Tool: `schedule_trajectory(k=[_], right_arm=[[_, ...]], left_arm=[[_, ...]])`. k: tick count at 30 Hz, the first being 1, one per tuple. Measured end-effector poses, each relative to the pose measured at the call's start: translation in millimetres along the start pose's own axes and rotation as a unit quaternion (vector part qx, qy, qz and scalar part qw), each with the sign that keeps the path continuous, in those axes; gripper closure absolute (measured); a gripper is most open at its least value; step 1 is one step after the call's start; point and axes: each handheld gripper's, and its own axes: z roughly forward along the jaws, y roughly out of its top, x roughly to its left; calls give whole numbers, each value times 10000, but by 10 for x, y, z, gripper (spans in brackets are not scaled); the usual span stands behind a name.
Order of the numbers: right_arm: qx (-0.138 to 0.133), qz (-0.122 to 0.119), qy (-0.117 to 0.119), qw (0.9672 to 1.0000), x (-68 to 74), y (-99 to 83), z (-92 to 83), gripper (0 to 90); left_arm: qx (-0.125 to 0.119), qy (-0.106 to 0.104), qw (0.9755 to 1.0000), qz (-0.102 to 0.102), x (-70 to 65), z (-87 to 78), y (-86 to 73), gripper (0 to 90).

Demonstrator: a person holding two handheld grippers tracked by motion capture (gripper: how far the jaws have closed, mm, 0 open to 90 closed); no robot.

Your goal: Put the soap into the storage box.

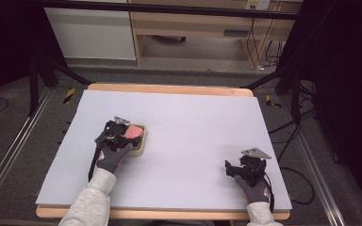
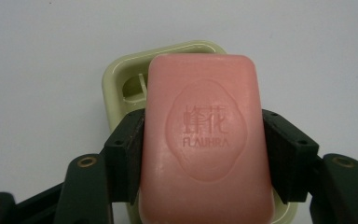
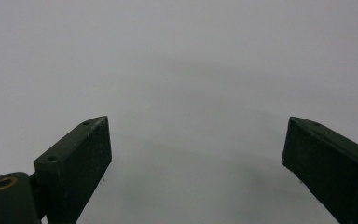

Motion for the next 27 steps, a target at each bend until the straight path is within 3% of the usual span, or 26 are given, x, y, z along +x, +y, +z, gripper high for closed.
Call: schedule_trajectory(k=[22,27], right_arm=[[2,10,-7,10000,4,0,-1,82],[-2,-6,-7,10000,2,0,-2,82]], left_arm=[[69,110,9999,-10,-28,65,-23,369],[-32,72,10000,-13,-18,28,-15,349]])
